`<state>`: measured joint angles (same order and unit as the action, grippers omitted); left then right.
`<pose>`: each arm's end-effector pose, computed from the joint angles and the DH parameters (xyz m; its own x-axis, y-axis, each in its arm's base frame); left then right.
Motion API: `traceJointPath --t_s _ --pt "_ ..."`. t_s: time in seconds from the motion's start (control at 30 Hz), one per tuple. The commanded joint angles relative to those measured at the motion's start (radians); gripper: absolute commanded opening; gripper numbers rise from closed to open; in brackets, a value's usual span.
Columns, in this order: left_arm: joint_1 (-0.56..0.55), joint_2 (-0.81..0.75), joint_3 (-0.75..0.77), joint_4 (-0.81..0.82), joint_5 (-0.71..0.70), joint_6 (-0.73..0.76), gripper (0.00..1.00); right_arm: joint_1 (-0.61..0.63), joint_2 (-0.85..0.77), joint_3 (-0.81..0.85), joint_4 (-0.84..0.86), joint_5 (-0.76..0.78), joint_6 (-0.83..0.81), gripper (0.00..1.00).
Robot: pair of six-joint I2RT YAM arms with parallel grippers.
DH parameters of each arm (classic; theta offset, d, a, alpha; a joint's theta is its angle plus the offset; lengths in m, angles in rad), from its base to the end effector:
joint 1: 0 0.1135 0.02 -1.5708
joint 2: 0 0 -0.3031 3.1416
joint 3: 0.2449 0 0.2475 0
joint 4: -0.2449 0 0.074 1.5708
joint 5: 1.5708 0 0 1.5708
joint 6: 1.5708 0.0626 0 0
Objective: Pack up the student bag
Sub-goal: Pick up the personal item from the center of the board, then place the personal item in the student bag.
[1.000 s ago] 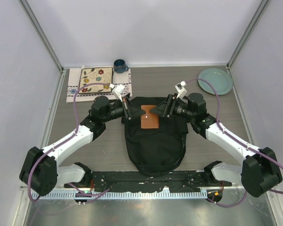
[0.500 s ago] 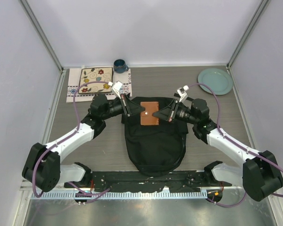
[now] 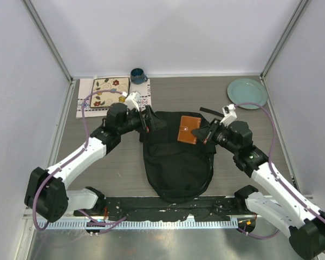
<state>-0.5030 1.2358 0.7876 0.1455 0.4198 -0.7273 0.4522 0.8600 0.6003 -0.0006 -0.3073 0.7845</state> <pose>0.2400 -0.1612 0.3107 -0.7144 -0.2999 -0.6322 0.4098 0.5531 -0.7254 0.1706 0.1039 0.3051 -0.6438 0.4359 -0.6289 -0.3173 0.5958 0.7378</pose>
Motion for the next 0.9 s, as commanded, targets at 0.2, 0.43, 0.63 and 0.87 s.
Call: traceJointPath --t_s 0.2,0.43,0.63,0.87 --pt "-0.069 0.154 0.332 -0.465 -0.326 0.186 0.94 0.000 -0.171 0.085 -0.291 0.447 -0.050 0.00" --pt "-0.186 0.275 0.409 -0.518 -0.409 0.121 0.91 -0.001 -0.085 0.128 -0.312 0.499 -0.037 0.00" --pt "-0.290 0.353 0.467 -0.583 -0.509 0.065 0.91 -0.003 -0.067 0.158 -0.305 0.511 -0.057 0.00" --pt "-0.350 0.505 0.582 -0.701 -0.588 0.083 0.91 -0.004 -0.073 0.159 -0.289 0.468 -0.048 0.00"
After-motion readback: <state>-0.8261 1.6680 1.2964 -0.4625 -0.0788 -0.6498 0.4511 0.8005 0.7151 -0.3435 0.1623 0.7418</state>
